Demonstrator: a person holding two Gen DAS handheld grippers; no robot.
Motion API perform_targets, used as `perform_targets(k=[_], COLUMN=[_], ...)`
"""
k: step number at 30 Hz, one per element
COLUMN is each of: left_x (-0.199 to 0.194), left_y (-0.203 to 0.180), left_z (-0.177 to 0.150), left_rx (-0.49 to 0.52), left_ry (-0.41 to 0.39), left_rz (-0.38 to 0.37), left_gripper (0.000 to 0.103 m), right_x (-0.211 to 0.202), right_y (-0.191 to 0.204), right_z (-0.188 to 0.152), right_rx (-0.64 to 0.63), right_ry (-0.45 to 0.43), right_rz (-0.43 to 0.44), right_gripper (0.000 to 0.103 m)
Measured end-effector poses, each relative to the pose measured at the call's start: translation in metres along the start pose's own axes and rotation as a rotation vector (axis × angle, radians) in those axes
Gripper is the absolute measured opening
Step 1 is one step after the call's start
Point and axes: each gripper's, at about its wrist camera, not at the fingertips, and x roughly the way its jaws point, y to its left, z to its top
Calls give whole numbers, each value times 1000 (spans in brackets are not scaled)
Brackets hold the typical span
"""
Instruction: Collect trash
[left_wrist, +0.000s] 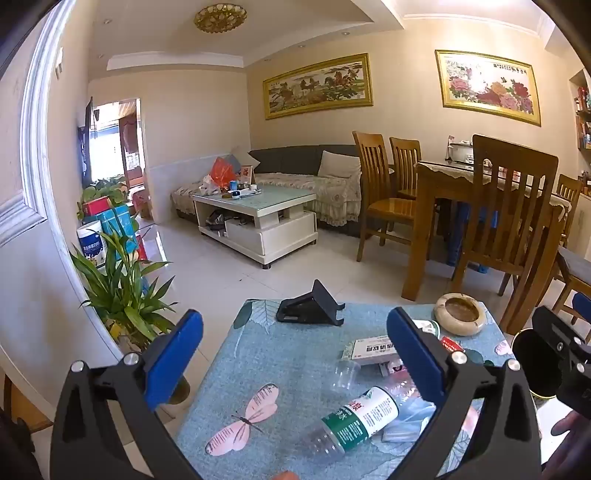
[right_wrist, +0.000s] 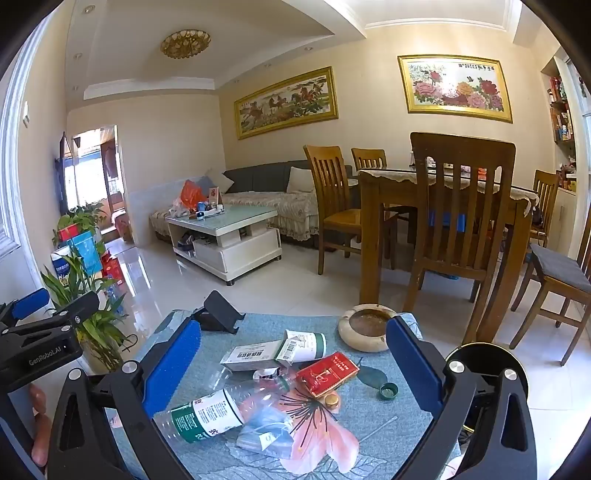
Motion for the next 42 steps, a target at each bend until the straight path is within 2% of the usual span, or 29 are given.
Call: perform_targets(k=[42], left_x=[5], left_y=[7], left_z=[-1], left_rx=[-18], left_ry=[5], left_rz=[-22], left_gripper=[100], right_x=[3], right_y=[7], right_z=[-1], right_rx=[-13], right_ry=[8], right_rz=[39], right_gripper=[100])
